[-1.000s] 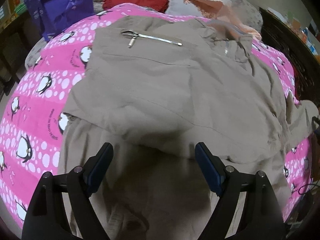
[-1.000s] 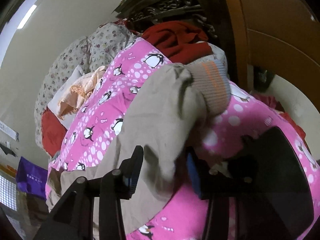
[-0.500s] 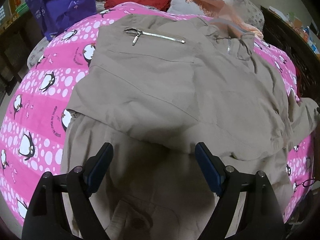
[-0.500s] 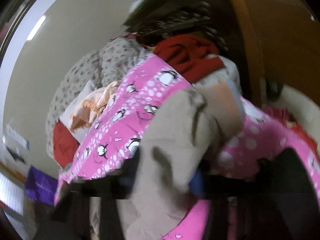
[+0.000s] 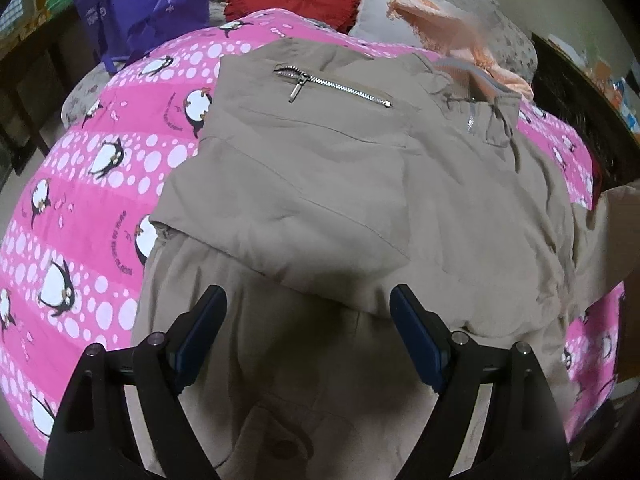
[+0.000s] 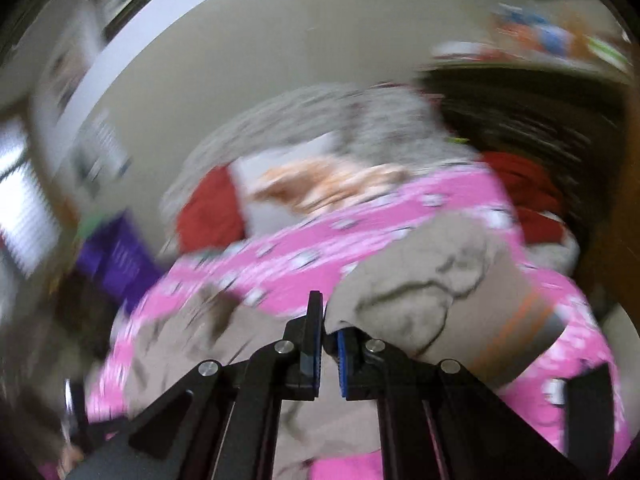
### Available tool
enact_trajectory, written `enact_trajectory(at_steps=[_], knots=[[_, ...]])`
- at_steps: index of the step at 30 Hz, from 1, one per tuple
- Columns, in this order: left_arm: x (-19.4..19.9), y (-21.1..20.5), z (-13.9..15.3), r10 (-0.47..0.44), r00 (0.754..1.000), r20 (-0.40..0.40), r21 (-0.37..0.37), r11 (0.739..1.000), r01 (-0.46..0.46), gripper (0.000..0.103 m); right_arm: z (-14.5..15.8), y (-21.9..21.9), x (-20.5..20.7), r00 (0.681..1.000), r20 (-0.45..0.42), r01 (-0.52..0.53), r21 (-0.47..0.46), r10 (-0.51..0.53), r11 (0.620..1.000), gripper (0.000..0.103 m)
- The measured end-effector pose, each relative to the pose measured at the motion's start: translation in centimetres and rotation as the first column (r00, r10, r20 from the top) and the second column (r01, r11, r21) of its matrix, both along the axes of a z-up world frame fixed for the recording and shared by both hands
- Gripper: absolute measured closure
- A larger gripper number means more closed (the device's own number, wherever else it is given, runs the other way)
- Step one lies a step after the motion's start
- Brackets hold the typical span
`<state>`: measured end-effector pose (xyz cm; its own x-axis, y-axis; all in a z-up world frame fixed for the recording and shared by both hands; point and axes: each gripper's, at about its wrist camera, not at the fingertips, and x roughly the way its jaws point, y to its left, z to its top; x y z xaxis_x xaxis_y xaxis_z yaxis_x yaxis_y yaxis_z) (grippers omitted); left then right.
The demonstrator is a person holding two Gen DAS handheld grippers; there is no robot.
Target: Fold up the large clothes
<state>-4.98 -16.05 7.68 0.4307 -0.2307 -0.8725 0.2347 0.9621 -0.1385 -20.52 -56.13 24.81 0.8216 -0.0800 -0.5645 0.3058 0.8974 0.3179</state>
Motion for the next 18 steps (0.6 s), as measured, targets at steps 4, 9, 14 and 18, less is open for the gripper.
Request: enact_trajectory(at_steps=[4,9,14,18], knots=[[-0.2,-0.2,0.2,-0.007,1.0,-0.01,-0.023,1.0,0.007,0.019,-4.2,8.6,4.6,0.967,-0.111,-0.23,0.021,0.231,0.973,0.097],[-0.7,-1.0,1.0,-0.051,0.999,-0.001,-0.048,0.998,0.051,0.019,-11.9,16.7,8.2,0.861,-0.302,-0.398,0.102,0.409,0.912,0.07],[-0.8,-2.0,1.9,-0.096,0.995,0.024,-0.098,0.99,0.098,0.018,-12.8,18.5,6.4,0.837,-0.314,-0.434,0.12,0.449,0.893,0.051],[-0.8,-3.9,2.2,-0.144,0.989,0.035,-0.128,0.981,0.147,0.018,-11.4,16.6,4.3,0.864,-0.295,-0.395,0.101,0.407,0.913,0.038]])
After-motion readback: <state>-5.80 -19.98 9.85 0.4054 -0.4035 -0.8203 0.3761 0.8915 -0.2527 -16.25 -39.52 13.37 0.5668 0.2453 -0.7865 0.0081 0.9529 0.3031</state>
